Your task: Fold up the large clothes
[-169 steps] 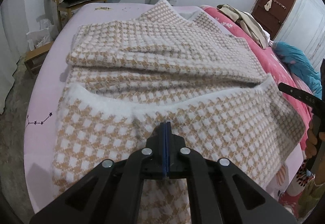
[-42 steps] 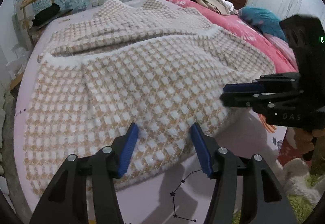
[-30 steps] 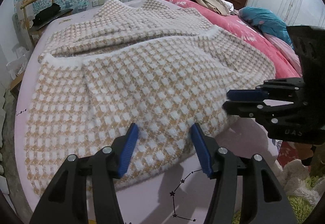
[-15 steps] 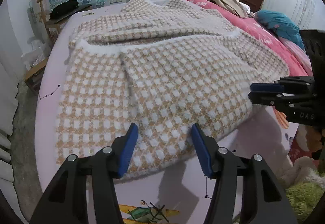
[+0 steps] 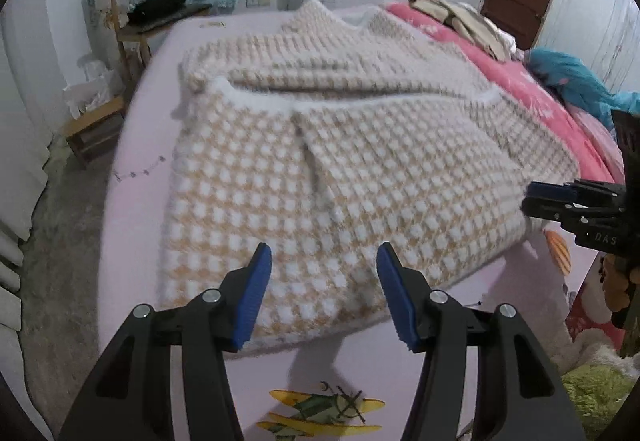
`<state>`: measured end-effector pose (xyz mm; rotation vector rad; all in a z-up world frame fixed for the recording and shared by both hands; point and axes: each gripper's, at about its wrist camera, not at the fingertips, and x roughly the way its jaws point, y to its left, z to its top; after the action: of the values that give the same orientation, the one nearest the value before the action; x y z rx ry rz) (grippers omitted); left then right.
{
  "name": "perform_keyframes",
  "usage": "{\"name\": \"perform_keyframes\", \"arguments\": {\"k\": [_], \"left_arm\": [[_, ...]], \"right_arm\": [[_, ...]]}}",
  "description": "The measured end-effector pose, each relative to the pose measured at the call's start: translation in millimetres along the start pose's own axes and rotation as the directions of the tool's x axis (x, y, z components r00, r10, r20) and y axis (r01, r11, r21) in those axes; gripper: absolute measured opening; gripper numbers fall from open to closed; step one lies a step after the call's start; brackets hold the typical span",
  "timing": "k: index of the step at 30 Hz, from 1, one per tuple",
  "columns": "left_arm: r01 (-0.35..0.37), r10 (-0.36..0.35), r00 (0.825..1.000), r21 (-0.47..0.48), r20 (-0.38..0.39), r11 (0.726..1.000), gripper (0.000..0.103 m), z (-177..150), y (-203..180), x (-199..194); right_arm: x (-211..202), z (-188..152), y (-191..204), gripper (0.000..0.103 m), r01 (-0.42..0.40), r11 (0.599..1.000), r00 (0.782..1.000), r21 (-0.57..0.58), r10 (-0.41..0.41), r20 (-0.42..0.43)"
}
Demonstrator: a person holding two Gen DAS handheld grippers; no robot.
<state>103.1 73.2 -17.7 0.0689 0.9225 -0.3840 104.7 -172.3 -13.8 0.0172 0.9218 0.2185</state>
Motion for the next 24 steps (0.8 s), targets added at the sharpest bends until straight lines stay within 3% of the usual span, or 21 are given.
{"name": "perform_keyframes", "arguments": {"k": [5, 10, 13, 16, 18, 20, 24], "left_arm": [[-0.026, 0.024, 0.999, -0.082, -0.031, 0.996, 0.054, -3.9, 24.2, 11.7], [-0.042, 0.041, 0.999, -0.045, -0.024, 0.998, 0.054, -1.8, 18.0, 10.5], [-0.035, 0.036, 0.999, -0.067, 0.016, 0.997, 0.054, 2.3, 20.7, -1.6], [-0.050, 0.052, 0.998, -0.097, 0.020, 0.994, 0.054, 2.5, 33.8, -2.5], [-0.046, 0.046, 0.999, -0.114, -0.005, 0.992, 0.054, 0.3, 38.5, 6.9], [-0.057, 0.058, 0.998, -0.096, 0.003, 0.994, 0.054, -2.3, 36.6, 9.6], [-0.055, 0.055, 0.998, -0.093, 0.002, 0.994, 0.054, 3.6, 35.8, 1.0]], "right_arm": [[-4.5, -6.5, -29.6, 0.034, 0.047, 0.996, 0.999, 0.077, -0.047, 0.005], [5.9, -11.0, -35.4, 0.034, 0.073, 0.996, 0.997, 0.056, -0.071, -0.024], [-10.1, -6.1, -37.6, 0.036, 0.100, 0.993, 0.995, 0.061, -0.101, 0.024], [-18.3, -5.4, -50.9, 0.037, 0.124, 0.986, 0.990, 0.109, -0.131, 0.055], [-9.7, -10.4, -66.3, 0.037, 0.140, 0.978, 0.989, 0.154, -0.145, 0.024], [6.5, -16.6, -79.2, 0.037, 0.107, 0.974, 0.994, 0.197, -0.107, -0.011], [-2.2, -9.7, -77.1, 0.037, 0.112, 0.975, 0.993, 0.190, -0.115, 0.005]]}}
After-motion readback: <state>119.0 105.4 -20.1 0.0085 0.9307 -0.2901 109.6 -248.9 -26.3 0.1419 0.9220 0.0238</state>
